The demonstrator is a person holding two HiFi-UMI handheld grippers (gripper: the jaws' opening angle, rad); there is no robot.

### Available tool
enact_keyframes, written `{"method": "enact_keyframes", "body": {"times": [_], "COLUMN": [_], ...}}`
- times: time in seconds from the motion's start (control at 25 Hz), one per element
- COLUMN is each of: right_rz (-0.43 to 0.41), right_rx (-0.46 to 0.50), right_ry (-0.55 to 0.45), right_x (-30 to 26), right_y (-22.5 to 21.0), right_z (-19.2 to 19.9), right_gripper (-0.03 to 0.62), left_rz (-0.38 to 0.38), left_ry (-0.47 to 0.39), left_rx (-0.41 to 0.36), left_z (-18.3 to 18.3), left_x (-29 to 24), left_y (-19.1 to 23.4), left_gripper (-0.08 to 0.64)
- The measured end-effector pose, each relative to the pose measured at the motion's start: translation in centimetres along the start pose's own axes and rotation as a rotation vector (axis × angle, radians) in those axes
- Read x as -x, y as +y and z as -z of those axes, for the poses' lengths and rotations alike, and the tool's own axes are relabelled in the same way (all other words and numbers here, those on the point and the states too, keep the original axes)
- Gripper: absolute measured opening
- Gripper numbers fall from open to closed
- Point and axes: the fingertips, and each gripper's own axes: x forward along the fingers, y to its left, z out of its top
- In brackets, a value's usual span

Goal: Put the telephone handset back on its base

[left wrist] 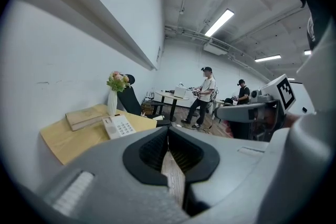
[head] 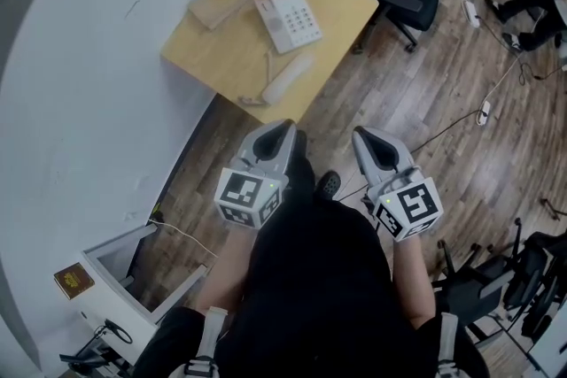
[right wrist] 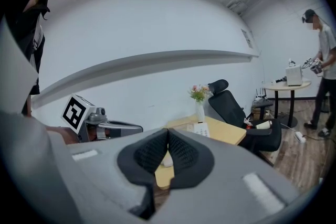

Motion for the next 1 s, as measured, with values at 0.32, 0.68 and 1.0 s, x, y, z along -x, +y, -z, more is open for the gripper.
{"method": "enact_keyframes", "body": {"times": [0.32, 0.68, 1.0], "right_rz": [0.032, 0.068, 0.112], "right_rx": [-0.013, -0.028, -0.036], "right_ry": [0.036, 0.069, 0.086], "right_x": [-2.9, -6.8, -10.1], "right_y": [-2.1, -4.1, -6.5], "right_z": [-0.3, -0.6, -1.4], "right_gripper": [0.003, 0.003, 0.003], "left_rz": [0.024, 0.076, 0.122], "left_ry": [0.010, 0.056, 0.117], "left_rx": [0.016, 0.004, -0.029], "left_z": [-0.3, -0.2, 0.0], "left_x": [-3.1, -7.5, -12.0], "left_y": [2.6, 6.3, 9.0], "left_gripper": [0.012, 0.014, 0.014]}}
